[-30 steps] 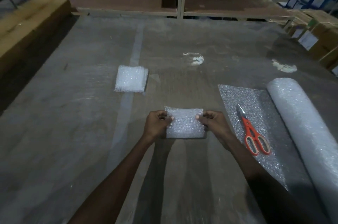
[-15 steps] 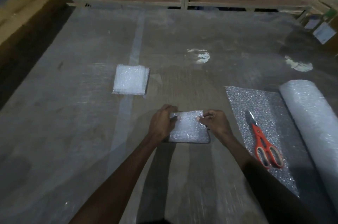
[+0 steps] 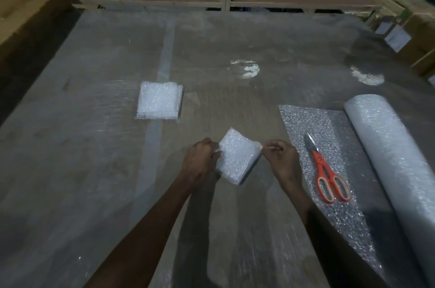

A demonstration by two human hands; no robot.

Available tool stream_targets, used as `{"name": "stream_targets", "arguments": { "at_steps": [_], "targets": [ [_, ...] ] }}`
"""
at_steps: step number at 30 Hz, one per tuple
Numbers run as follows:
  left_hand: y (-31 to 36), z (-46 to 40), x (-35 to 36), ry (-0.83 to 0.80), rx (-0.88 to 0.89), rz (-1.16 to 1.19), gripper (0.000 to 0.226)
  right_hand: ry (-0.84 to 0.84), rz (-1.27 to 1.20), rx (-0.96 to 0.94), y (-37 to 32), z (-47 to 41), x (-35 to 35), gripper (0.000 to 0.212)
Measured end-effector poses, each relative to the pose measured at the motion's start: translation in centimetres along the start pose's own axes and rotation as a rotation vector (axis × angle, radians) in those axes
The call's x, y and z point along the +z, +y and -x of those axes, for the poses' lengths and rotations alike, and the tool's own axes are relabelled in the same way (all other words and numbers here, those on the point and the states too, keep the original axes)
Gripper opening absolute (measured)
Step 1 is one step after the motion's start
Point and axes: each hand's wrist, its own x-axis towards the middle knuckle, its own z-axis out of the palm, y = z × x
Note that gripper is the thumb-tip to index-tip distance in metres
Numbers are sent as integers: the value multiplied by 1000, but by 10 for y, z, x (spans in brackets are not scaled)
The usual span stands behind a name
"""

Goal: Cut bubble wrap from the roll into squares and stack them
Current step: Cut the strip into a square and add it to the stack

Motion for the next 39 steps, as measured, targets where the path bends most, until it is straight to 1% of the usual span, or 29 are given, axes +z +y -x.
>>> {"name": "stream_targets", "arguments": {
  "at_steps": [1,4,7,8,9,11,12,13,15,17,19,21,22,23,25,27,29,31,34,36,37,39],
  "targets": [
    [2,5,2,16,-22,-3,19,17,28,3,-1,6,0,20],
    [13,21,7,53,-81,-11,23,-18,76,47,-2,17,4,40],
    [24,34,12,84,-135,9,25,-100,22,105,-6,18,12,60],
    [28,38,13,90,-150,18,25,-117,-3,124,-7,16,14,61],
    [31,42,15,98,-161,22,24,-141,-21,134,-6,14,17,57],
    [35,46,17,112,-183,41,23,-189,-63,148,-10,13,18,39],
    [36,49,18,124,-202,60,23,-222,-129,161,-12,13,19,31],
    [36,50,19,136,-229,85,23,-265,-225,184,-15,12,18,27],
    [36,52,17,173,-309,156,29,-360,-434,226,-23,14,15,29],
    [38,53,14,216,-378,306,37,-416,-537,203,-30,13,8,30],
    [44,53,5,224,-431,653,50,-479,-590,156,-41,13,0,28],
    [49,50,-8,173,-481,980,74,-538,-655,115,-55,12,-7,24],
    [50,50,-16,128,-496,1103,81,-566,-686,96,-61,12,-10,23],
    [52,50,-23,74,-490,1213,82,-595,-711,84,-67,11,-11,23],
    [55,49,-40,-20,-464,1351,67,-640,-750,68,-80,8,-11,27],
    [53,47,-53,-32,-456,1400,57,-653,-766,51,-89,4,-6,27],
    [42,40,-59,30,-479,1430,52,-636,-775,50,-99,1,2,22],
    [25,30,-65,96,-512,1421,40,-602,-764,54,-108,-3,13,19],
    [-7,18,-80,141,-560,1353,33,-553,-732,67,-120,-8,40,28],
    [-30,12,-90,164,-557,1318,24,-532,-714,81,-132,-9,60,33],
    [-41,8,-95,168,-557,1322,21,-521,-706,83,-138,-9,70,33],
    [-64,0,-106,183,-576,1330,23,-499,-691,85,-151,-11,90,31]
  ]
}}
